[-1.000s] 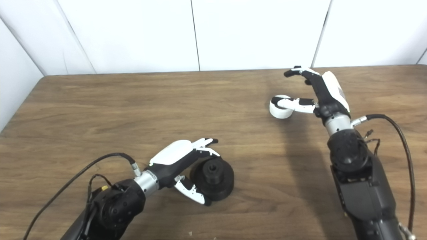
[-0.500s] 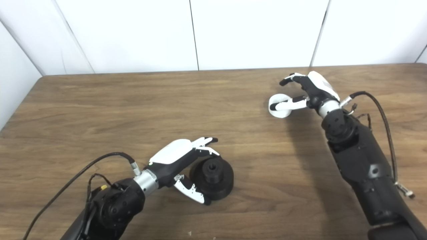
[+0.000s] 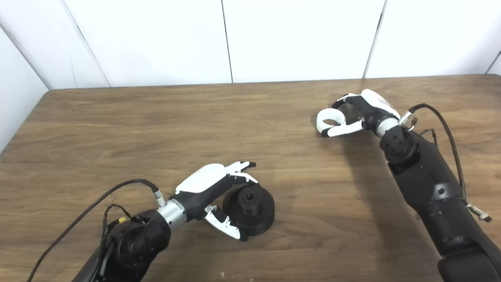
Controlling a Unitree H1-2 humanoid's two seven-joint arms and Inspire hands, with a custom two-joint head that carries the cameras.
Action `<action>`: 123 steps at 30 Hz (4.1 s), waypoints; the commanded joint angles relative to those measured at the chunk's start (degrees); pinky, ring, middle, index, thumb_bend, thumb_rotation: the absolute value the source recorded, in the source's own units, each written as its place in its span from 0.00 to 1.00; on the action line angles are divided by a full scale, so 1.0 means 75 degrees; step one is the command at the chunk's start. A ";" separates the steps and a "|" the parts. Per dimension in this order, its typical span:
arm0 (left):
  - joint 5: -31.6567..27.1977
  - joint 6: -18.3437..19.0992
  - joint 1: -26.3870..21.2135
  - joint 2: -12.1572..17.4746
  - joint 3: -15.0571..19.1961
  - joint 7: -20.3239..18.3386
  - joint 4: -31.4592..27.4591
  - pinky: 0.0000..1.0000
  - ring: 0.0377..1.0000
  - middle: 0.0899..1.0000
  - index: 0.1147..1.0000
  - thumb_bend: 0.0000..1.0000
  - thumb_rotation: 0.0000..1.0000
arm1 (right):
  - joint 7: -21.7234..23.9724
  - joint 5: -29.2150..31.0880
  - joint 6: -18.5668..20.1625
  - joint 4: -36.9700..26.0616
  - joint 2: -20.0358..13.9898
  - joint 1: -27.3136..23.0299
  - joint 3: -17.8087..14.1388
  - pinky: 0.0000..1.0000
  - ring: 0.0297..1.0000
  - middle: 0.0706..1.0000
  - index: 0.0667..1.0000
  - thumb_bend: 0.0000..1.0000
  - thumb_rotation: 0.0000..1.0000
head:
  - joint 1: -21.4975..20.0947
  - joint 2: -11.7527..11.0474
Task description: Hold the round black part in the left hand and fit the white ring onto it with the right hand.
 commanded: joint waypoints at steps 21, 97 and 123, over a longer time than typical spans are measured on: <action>0.0051 0.0070 -0.0094 -0.0016 0.0018 -0.0158 0.0096 0.94 1.00 0.99 0.67 0.85 0.19 | -0.0186 0.0018 -0.0385 -0.0227 -0.0061 -0.0267 -0.0065 0.92 0.98 0.90 0.60 0.81 0.24 | 0.0019 0.0059; 0.0189 0.0056 -0.0287 -0.0172 0.0050 -0.0034 0.0411 0.94 1.00 0.99 0.65 0.86 0.19 | 0.2468 0.1145 0.1695 -0.7245 0.0134 0.1883 -0.0010 0.89 0.94 0.83 0.45 0.52 0.16 | 0.0098 0.0185; 0.0230 0.0145 -0.0337 -0.0254 0.0079 -0.0120 0.0364 0.92 1.00 0.99 0.65 0.86 0.18 | 0.2791 0.0847 0.1462 -0.7001 0.0196 0.2014 0.0799 0.87 0.96 0.83 0.45 0.52 0.16 | 0.0214 0.0280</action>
